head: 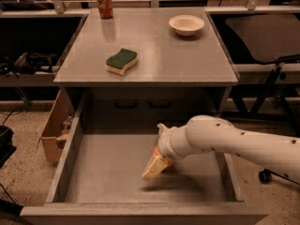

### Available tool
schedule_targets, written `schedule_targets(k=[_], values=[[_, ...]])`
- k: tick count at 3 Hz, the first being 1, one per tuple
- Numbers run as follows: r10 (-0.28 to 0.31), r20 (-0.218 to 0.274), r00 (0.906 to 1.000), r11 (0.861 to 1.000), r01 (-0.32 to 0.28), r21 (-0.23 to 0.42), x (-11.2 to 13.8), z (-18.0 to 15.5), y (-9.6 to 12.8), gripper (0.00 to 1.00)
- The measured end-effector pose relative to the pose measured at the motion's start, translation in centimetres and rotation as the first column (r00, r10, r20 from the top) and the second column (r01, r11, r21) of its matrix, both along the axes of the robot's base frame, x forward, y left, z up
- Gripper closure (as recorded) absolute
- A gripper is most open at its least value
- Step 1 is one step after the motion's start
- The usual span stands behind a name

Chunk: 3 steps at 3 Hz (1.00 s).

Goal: Place orange into top drawer

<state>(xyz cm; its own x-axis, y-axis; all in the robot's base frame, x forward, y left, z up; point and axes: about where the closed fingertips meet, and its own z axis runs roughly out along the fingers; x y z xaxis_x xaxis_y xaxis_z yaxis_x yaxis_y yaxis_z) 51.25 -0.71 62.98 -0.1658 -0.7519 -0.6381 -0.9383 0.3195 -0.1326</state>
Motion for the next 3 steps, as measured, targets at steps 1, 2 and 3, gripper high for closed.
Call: schedule_targets(k=[1,2,3], values=[[0.016,0.014,0.9998,1.000,-0.016,0.013,0.3,3.2,-0.6,0.00],[0.037,0.044,0.9983,0.999,-0.038,0.016,-1.4,10.9,-2.4,0.00],[-0.012,0.120,0.9927,1.000,0.008,0.029,-4.4,20.9,-6.0,0.00]])
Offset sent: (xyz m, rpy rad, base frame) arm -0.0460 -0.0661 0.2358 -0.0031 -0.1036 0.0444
